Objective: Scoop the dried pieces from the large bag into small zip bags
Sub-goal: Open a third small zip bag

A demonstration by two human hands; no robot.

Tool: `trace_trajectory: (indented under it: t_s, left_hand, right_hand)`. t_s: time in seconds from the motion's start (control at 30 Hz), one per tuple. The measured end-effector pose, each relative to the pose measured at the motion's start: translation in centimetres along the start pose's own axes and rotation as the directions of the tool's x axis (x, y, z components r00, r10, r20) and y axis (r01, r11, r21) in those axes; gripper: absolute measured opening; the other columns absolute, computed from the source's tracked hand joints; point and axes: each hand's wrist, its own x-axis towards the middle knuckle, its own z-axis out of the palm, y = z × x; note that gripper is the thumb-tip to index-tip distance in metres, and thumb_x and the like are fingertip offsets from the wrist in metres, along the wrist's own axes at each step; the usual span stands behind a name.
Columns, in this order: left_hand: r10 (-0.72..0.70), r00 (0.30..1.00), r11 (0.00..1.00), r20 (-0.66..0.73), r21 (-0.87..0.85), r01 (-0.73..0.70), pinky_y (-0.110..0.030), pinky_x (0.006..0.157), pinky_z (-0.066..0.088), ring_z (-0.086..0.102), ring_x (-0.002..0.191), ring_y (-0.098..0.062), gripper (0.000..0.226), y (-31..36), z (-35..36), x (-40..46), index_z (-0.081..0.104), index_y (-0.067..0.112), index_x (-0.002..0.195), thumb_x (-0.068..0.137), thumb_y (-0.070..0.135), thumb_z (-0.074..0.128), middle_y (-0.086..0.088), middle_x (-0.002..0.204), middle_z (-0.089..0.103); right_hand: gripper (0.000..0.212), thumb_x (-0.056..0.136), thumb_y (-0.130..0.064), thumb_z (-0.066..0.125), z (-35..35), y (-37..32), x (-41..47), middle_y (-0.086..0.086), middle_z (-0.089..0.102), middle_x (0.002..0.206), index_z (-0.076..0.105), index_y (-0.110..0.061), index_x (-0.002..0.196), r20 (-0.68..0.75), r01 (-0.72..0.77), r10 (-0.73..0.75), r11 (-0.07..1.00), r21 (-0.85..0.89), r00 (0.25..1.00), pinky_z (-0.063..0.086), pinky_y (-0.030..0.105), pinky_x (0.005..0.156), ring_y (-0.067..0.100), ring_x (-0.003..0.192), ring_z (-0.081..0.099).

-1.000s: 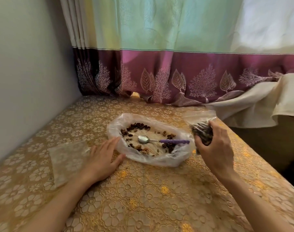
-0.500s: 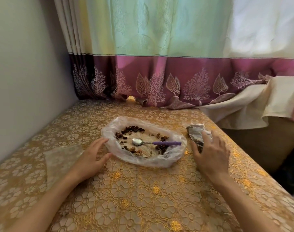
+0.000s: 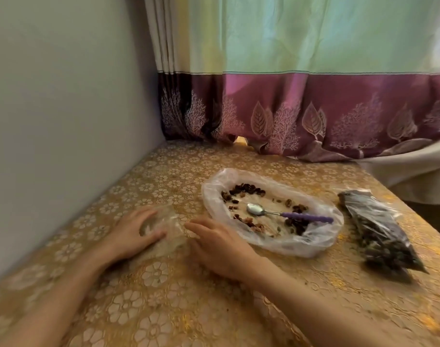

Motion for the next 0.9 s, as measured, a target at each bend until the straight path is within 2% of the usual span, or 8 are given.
trace_trajectory:
  t_s: [0.13,0.33,0.43,0.53,0.67,0.73,0.8,0.9]
  left_hand:
    - [-0.025,0.984,1.000,-0.176,-0.021,0.021,-0.042,0.103,0.035,0.045,0.119,-0.020,0.050,-1.1,0.0,1.7,0.052,0.022,0.127,0.083,0.044,0.061,-0.003,0.131,0.052]
    - [-0.159,0.981,0.984,-0.106,0.063,0.166,-0.041,0.110,0.028,0.034,0.132,-0.026,0.051,-2.3,0.0,5.0,0.034,0.014,0.141,0.095,0.035,0.043,-0.010,0.145,0.037]
    - [-0.191,0.952,0.978,-0.239,0.042,0.206,-0.039,0.106,0.033,0.040,0.127,-0.029,0.045,-2.2,-0.2,6.6,0.040,0.011,0.138,0.096,0.029,0.043,-0.014,0.139,0.043]
    - [-0.215,0.904,0.972,-0.370,-0.171,0.161,-0.031,0.093,0.039,0.050,0.112,-0.022,0.035,-1.9,-0.4,7.3,0.052,0.011,0.128,0.094,0.017,0.049,-0.013,0.127,0.053]
    - [-0.327,0.900,0.879,-0.287,-0.443,0.178,-0.016,0.071,0.042,0.055,0.084,-0.005,0.028,-2.7,-1.0,7.6,0.064,0.011,0.113,0.086,0.007,0.060,-0.005,0.112,0.063]
    - [-0.416,0.806,0.829,-0.421,-0.540,0.145,-0.017,0.062,0.043,0.058,0.078,-0.010,0.018,-2.7,-1.7,7.3,0.065,0.013,0.105,0.087,0.013,0.060,-0.005,0.104,0.065]
    - [-0.456,0.634,0.808,-0.625,-0.590,-0.001,-0.013,0.056,0.046,0.062,0.075,-0.014,0.009,-2.2,-2.5,6.7,0.058,0.016,0.099,0.090,0.014,0.057,-0.007,0.098,0.065]
    - [-0.255,0.507,0.837,-0.823,-0.451,-0.310,-0.011,0.064,0.052,0.065,0.079,-0.006,0.011,0.0,-3.3,5.6,0.046,0.022,0.096,0.092,0.016,0.055,0.003,0.094,0.062]
  right_hand:
    - [0.052,0.099,-0.041,0.036,2.6,-0.1,3.0,0.006,0.030,0.152,0.033,-0.016,0.145,0.223,-0.021,0.035,0.998,-0.065,0.974,0.020,0.035,0.114,0.023,0.138,0.028]
    - [0.060,0.100,-0.049,0.020,4.2,1.3,6.1,0.002,0.009,0.159,0.013,-0.019,0.151,0.307,-0.080,0.131,0.982,-0.172,0.943,-0.002,0.034,0.117,0.016,0.146,0.002]
    - [0.063,0.098,-0.054,0.014,4.6,2.0,7.1,0.000,0.003,0.160,0.008,-0.021,0.151,0.321,-0.119,0.173,0.977,-0.178,0.931,-0.006,0.036,0.116,0.015,0.146,-0.003]
    - [0.065,0.097,-0.057,0.013,4.9,2.5,7.8,-0.002,-0.002,0.160,0.003,-0.023,0.151,0.332,-0.124,0.181,0.975,-0.184,0.926,-0.010,0.035,0.115,0.012,0.146,-0.007]
    - [0.065,0.097,-0.056,0.016,4.9,2.8,8.0,-0.004,0.000,0.160,0.000,-0.024,0.151,0.288,-0.127,0.166,0.980,-0.151,0.943,-0.010,0.032,0.114,0.010,0.146,-0.005]
    - [0.064,0.098,-0.054,0.018,4.6,2.7,8.0,-0.005,0.007,0.159,0.001,-0.024,0.151,0.227,-0.139,0.155,0.987,-0.083,0.962,-0.004,0.031,0.115,0.010,0.145,0.003]
    - [0.060,0.099,-0.051,0.025,4.1,2.5,7.9,-0.005,0.021,0.156,0.012,-0.023,0.151,0.126,-0.174,0.167,0.983,0.051,0.978,0.014,0.028,0.114,0.011,0.142,0.020]
    - [0.038,0.098,-0.039,0.040,3.4,2.6,7.7,-0.007,0.059,0.123,0.051,-0.021,0.130,-0.068,-0.226,0.270,0.899,0.376,0.960,0.040,0.005,0.083,0.008,0.108,0.057]
